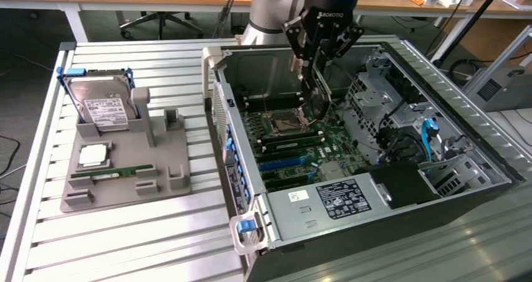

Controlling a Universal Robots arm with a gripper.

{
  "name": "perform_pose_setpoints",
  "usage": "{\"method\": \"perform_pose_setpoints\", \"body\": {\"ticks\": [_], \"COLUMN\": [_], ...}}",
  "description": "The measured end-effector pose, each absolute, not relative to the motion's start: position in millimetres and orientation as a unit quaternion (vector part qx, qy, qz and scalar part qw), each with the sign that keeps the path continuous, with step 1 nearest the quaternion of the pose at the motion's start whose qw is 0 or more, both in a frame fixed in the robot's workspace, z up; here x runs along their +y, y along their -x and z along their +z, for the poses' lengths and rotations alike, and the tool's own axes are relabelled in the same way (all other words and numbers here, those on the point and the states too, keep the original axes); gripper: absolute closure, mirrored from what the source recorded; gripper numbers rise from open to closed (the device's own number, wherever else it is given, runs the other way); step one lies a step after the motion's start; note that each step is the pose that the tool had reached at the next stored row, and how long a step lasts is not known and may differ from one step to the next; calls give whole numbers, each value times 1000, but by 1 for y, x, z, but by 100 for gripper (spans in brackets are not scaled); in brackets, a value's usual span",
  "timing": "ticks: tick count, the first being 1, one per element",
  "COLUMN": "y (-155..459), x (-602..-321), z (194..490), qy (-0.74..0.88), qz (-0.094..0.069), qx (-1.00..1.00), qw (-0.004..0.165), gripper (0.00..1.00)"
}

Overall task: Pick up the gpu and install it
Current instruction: 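Pick up the gpu and move the gpu toward the slot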

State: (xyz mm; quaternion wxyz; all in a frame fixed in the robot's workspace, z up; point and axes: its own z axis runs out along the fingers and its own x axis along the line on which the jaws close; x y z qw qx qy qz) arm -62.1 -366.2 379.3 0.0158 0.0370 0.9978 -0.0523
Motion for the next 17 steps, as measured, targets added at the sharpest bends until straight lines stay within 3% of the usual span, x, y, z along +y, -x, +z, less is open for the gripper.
{"method": "perform_pose_setpoints", "body": {"ticks": [17], "y": [55], "x": [-367], "z": [364], "qy": [-37], "qz": [-53], "qx": [998], "qw": [16], "gripper": [73]}}
